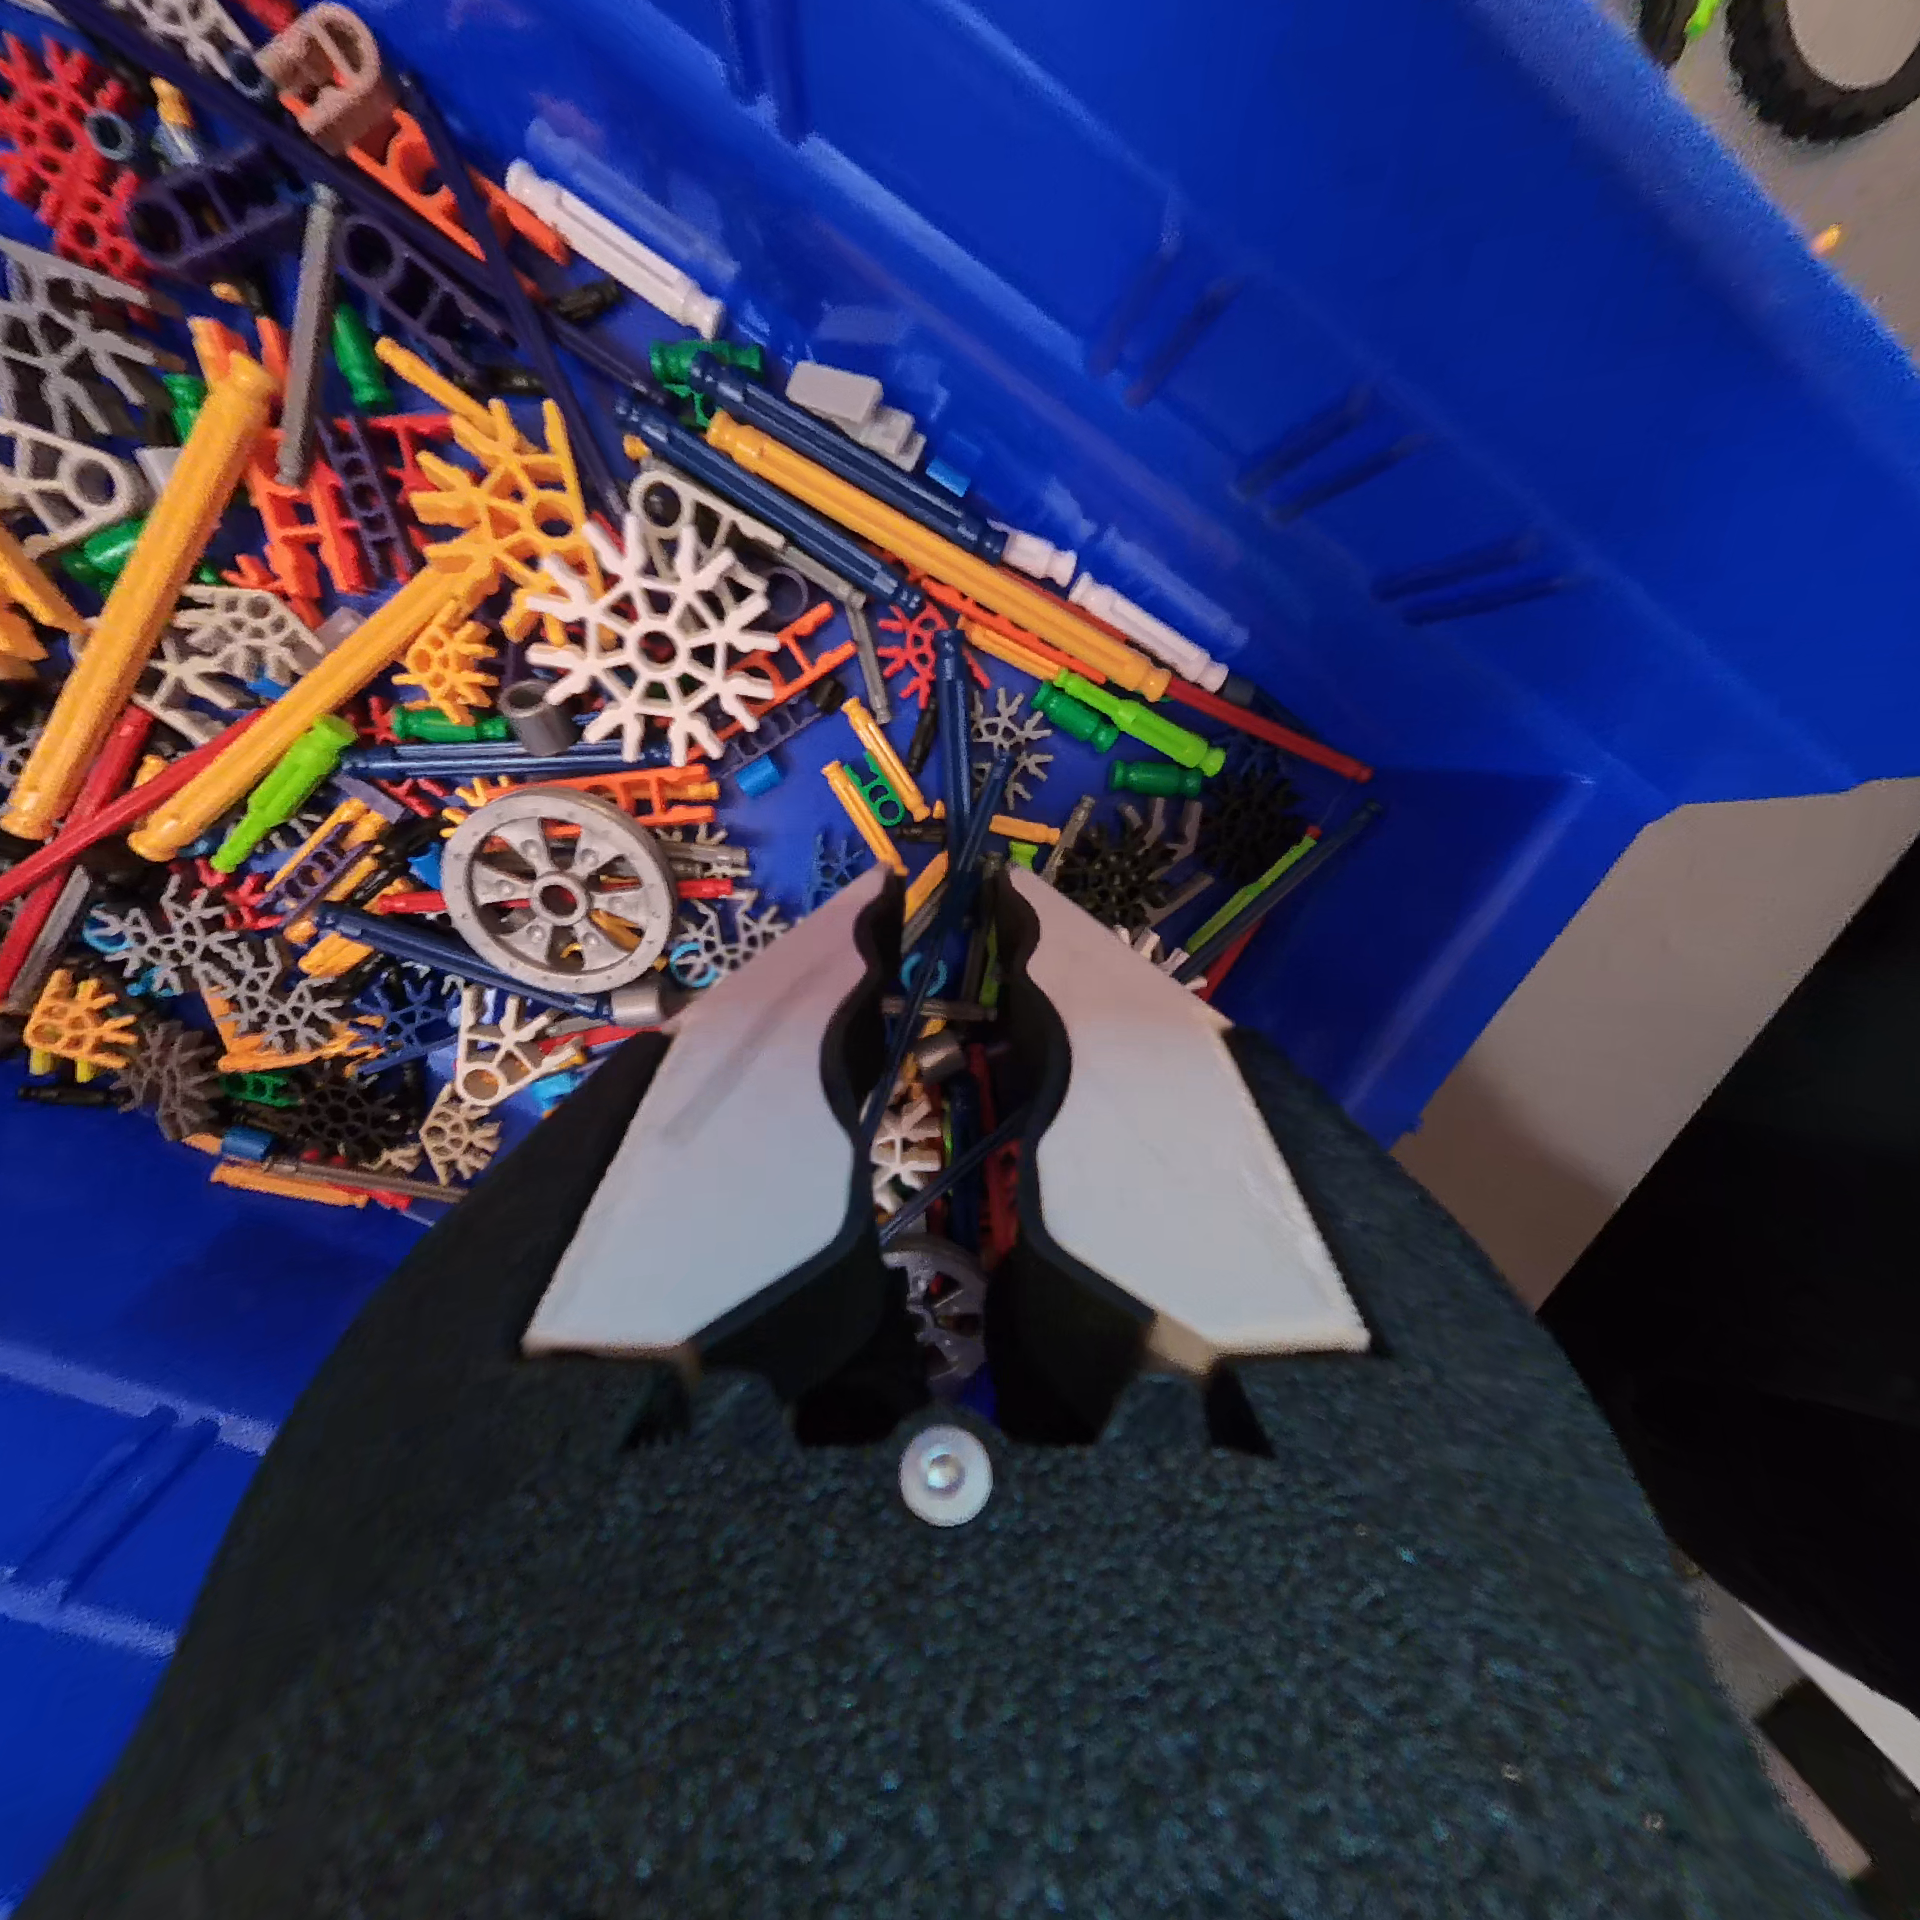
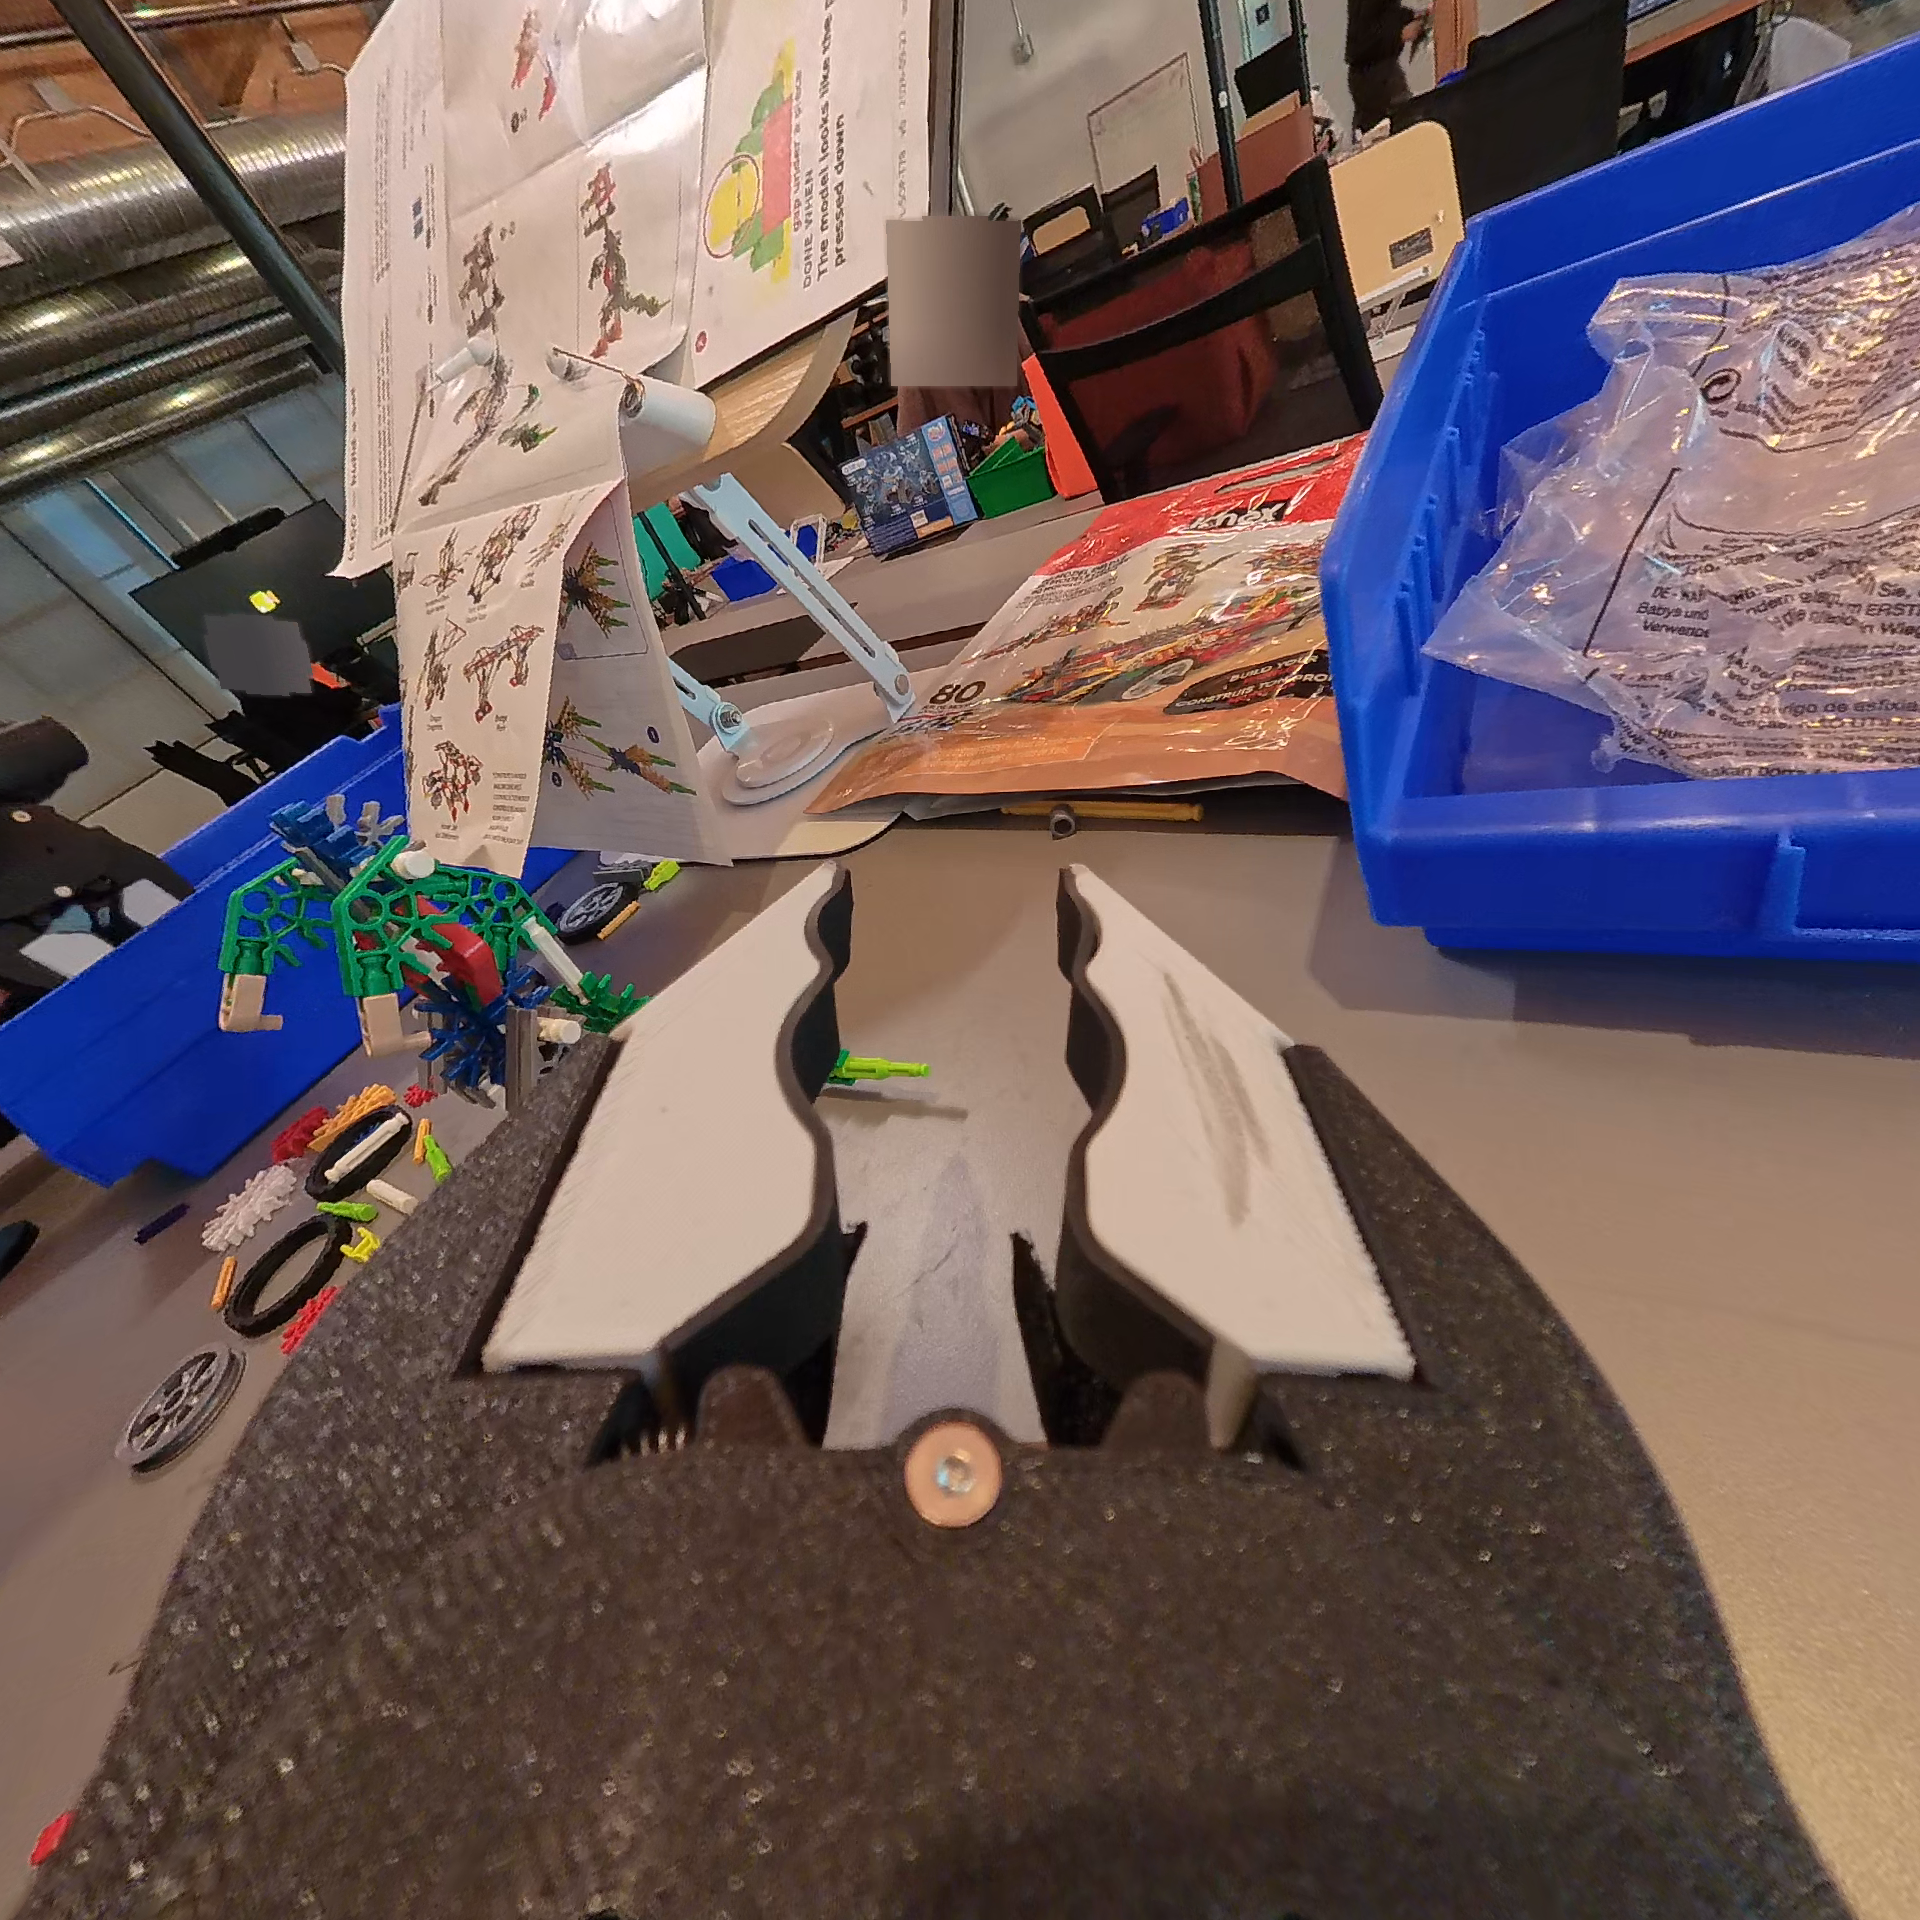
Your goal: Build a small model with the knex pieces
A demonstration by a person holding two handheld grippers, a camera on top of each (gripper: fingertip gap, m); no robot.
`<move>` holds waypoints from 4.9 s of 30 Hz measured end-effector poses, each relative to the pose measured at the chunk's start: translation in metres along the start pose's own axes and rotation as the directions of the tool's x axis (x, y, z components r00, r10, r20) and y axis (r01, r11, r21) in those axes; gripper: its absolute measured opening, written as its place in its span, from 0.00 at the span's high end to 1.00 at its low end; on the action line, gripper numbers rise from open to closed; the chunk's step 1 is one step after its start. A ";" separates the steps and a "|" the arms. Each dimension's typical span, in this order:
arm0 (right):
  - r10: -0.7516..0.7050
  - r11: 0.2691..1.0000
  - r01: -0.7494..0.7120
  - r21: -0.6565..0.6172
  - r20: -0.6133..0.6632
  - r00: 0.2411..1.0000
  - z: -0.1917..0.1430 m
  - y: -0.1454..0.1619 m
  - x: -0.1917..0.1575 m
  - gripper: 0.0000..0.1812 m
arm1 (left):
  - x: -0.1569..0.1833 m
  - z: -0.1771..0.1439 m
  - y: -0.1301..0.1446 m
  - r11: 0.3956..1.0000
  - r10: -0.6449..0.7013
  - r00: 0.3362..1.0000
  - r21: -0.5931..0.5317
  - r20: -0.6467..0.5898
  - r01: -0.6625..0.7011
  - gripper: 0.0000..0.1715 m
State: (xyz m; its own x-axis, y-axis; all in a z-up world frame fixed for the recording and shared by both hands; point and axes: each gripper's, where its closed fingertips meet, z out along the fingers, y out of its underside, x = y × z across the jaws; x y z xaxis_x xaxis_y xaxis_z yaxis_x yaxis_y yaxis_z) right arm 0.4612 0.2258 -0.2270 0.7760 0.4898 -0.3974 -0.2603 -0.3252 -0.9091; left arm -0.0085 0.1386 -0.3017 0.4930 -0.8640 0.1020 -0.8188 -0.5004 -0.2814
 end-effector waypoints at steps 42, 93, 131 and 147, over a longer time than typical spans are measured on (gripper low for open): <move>0.013 1.000 -0.013 -0.011 -0.001 1.000 0.001 0.001 0.002 0.78 | 0.001 -0.003 0.001 0.999 -0.045 0.999 -0.014 0.019 0.045 0.84; -0.557 0.779 0.595 -0.200 0.215 0.802 0.230 -0.087 -0.149 0.84 | -0.119 -0.142 -0.280 0.787 -0.110 0.924 0.600 0.366 -0.143 0.84; -0.352 0.927 0.366 -0.088 0.141 0.925 0.226 -0.130 -0.103 0.98 | -0.133 -0.143 -0.270 0.675 -0.243 0.956 0.736 0.162 0.047 0.98; -0.304 0.944 0.310 -0.109 0.065 0.950 0.217 -0.127 -0.091 0.93 | -0.127 -0.142 -0.273 0.668 -0.252 0.949 0.744 0.189 0.030 0.87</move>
State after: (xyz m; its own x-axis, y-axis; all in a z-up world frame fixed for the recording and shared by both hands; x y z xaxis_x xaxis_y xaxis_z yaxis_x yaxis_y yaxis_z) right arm 0.2991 0.3985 -0.1023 0.7796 0.6167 -0.1092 0.0574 -0.2439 -0.9681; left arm 0.1104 0.3776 -0.1022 0.7300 -0.6833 -0.0123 -0.3134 -0.3188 -0.8945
